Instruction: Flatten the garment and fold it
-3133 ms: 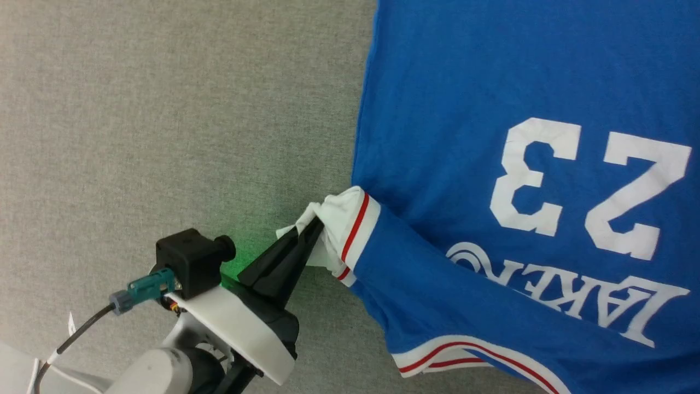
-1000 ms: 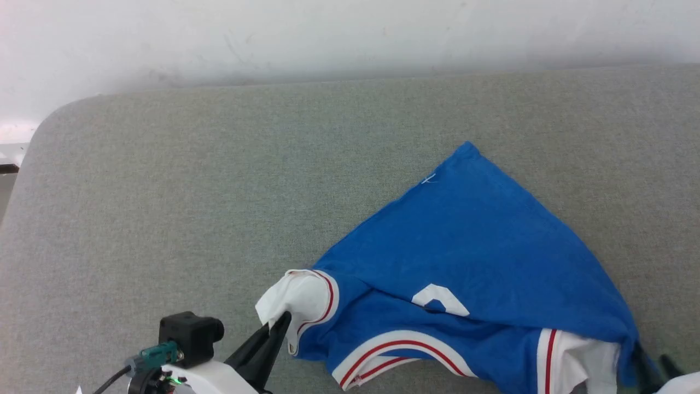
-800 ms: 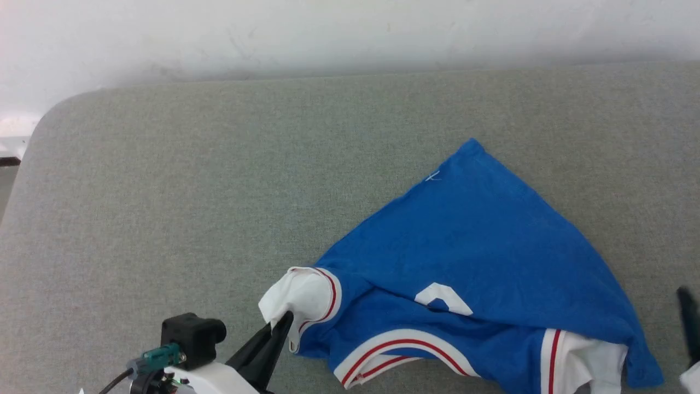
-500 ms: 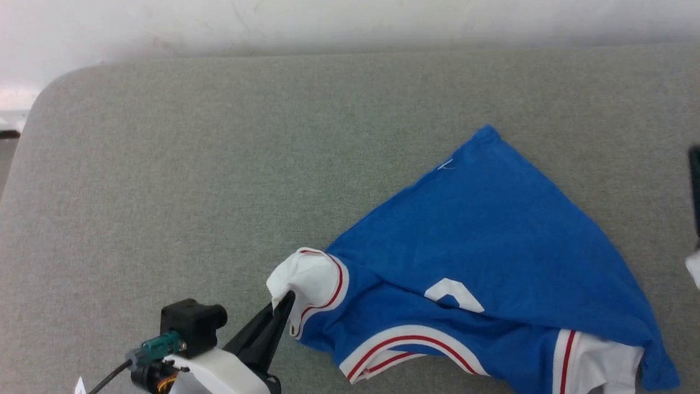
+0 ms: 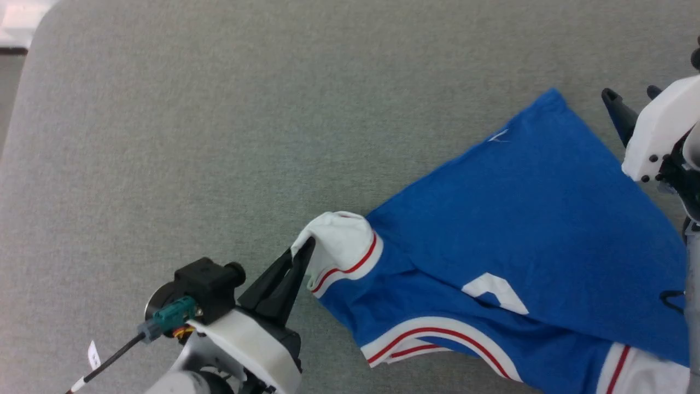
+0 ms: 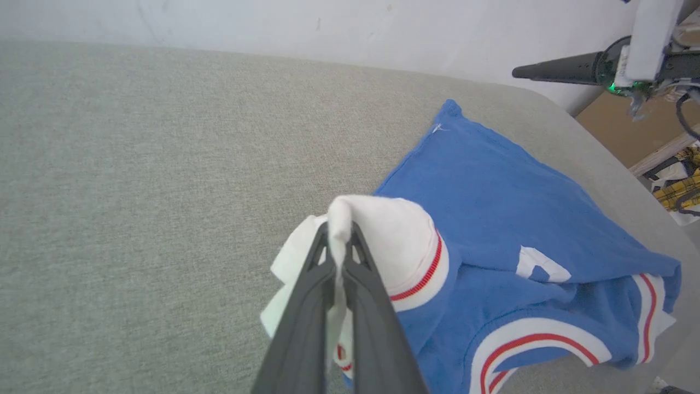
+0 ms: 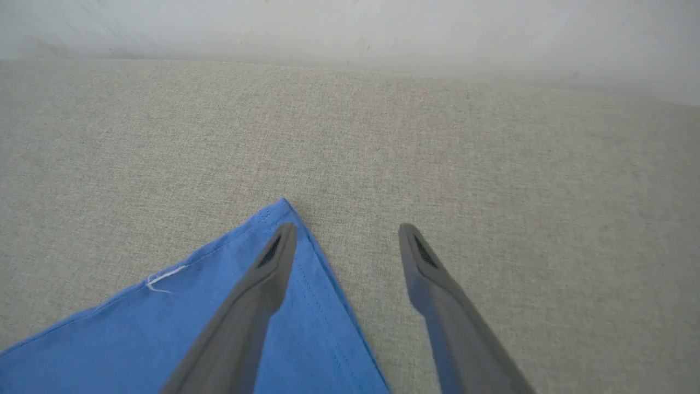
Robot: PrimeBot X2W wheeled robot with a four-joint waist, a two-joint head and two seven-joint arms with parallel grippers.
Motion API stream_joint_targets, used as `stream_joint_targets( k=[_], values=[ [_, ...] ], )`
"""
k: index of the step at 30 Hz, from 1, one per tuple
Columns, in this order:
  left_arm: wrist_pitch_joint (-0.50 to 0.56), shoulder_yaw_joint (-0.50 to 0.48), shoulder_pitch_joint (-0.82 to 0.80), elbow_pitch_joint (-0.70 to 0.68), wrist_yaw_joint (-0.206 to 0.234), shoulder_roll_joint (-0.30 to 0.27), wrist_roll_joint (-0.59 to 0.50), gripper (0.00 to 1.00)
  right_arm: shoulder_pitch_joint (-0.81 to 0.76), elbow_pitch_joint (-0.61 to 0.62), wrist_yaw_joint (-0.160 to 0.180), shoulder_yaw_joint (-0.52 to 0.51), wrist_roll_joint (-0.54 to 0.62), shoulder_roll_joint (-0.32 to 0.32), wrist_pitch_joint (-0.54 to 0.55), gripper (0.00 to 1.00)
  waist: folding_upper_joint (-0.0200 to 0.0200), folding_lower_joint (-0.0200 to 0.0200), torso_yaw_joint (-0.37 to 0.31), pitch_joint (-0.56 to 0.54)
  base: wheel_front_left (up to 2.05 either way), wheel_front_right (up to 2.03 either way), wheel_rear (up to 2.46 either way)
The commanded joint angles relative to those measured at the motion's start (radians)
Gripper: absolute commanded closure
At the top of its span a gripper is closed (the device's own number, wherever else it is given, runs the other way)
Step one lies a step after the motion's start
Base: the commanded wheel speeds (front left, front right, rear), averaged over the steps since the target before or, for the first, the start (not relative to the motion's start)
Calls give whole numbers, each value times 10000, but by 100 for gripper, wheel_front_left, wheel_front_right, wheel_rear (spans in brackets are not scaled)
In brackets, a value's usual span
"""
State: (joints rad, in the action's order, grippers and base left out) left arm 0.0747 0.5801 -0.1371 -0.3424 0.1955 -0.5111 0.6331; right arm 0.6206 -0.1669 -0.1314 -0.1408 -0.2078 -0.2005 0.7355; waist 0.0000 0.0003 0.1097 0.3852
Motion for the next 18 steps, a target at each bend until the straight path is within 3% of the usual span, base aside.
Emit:
stream_joint_targets(
  k=[1,9,10,11,12,13,18],
  values=[
    [-111,53,-263,85,-66,121,-127,100,288,-310,7,69,90,-131,8,0,0,-3,716,732,0,0,0],
    [-396,256,-714,578,-246,451,-326,100,649,-1361,7,503,-47,-401,-32,0,0,-3,1167,1120,0,0,0],
    [-420,274,-751,632,-269,480,-329,100,656,-1475,7,568,-101,-413,24,12,0,-3,1204,1144,0,0,0],
    [-441,284,-782,677,-289,504,-323,100,655,-1586,7,615,-155,-423,111,48,0,-3,1233,1158,0,0,0],
    [-458,288,-806,712,-306,519,-313,100,658,-1677,7,631,-169,-444,177,68,0,-3,1253,1165,0,0,0],
    [-469,290,-825,744,-322,528,-301,100,660,-1758,7,646,-132,-482,236,100,0,-3,1269,1167,0,0,0],
    [-591,190,-848,878,-292,514,-268,100,716,-1895,7,625,54,-520,174,100,0,-3,1218,1038,0,0,0]
  ],
)
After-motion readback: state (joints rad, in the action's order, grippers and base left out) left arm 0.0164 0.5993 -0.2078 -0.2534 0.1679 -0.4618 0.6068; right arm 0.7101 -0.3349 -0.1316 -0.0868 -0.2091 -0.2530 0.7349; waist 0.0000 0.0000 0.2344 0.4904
